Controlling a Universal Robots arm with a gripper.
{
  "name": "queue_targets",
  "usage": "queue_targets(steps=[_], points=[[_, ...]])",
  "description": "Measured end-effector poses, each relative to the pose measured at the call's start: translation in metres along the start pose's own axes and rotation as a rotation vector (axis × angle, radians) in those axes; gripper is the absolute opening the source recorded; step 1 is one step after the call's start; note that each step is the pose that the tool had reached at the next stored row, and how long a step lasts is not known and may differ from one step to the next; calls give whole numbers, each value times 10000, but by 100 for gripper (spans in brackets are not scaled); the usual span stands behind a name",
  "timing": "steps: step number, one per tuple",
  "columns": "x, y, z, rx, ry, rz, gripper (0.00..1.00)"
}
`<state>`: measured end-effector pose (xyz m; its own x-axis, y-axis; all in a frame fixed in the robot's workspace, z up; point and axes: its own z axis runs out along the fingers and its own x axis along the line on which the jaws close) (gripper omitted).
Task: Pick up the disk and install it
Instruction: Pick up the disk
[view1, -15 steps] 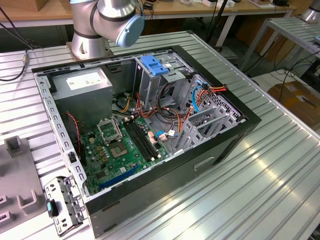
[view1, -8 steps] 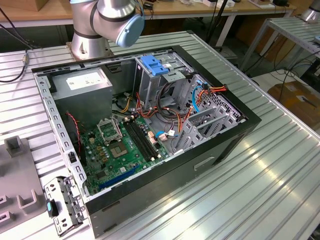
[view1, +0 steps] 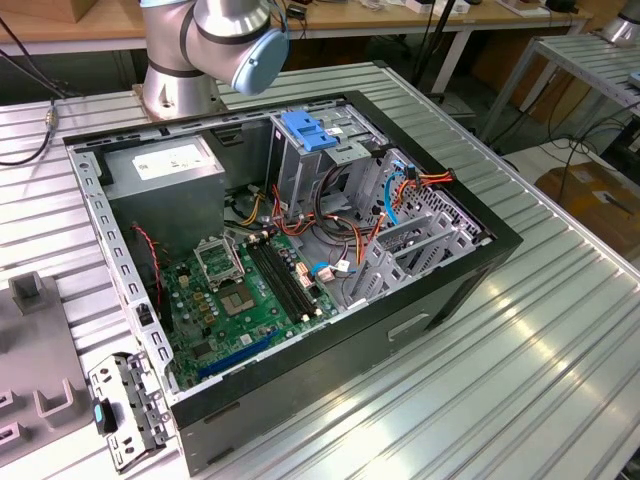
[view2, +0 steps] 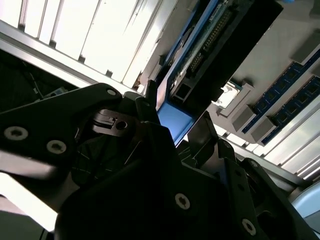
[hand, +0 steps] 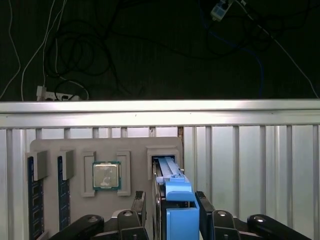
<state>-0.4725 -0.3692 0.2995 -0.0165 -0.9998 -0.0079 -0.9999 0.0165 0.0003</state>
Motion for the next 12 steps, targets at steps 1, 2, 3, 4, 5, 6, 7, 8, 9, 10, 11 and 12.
queue_targets(steps=[1,2,3,4,5,6,7,8,9,10,11,12], points=[[0,0,2,-1,0,0,51],[0,0,8,0,0,0,51],[0,1,16,3,-1,0,51],[0,1,20,2,-1,0,51],[0,1,27,1,0,0,51],[0,2,29,-1,-1,0,51],[-1,3,31,-1,-1,0,51],[-3,5,33,0,-2,1,51],[-3,5,33,0,-2,1,51],[-3,5,34,1,-3,0,51],[-3,18,36,1,-3,0,51],[-2,31,38,0,-3,0,51]])
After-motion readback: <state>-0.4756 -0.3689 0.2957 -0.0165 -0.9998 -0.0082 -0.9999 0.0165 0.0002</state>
